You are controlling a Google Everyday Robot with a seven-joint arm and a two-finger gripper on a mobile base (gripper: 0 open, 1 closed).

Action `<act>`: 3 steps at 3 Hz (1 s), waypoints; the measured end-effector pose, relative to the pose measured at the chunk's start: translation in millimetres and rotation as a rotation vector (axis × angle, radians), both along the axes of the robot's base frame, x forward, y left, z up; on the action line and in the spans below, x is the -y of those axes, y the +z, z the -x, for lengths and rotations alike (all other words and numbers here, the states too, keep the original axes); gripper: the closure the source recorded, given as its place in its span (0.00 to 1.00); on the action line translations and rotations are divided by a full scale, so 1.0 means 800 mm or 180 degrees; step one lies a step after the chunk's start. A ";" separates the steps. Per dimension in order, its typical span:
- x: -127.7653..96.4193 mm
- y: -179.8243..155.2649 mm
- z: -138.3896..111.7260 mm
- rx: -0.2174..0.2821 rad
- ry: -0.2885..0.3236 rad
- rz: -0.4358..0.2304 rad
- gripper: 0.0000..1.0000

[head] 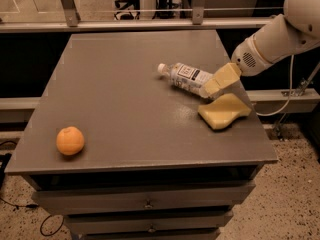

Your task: Move blue plastic bottle near sponge

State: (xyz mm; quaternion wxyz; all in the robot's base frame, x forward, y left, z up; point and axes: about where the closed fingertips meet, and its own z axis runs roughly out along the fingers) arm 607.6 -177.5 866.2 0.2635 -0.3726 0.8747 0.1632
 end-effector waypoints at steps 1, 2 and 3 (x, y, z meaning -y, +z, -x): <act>0.019 0.015 -0.001 0.0207 -0.0039 -0.0139 0.00; 0.027 0.018 0.000 0.0247 -0.0046 -0.0164 0.00; 0.038 0.034 -0.012 0.0247 0.0060 -0.0224 0.00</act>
Offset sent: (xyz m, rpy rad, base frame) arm 0.0008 -0.0123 0.0096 0.0361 -0.0538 -0.0102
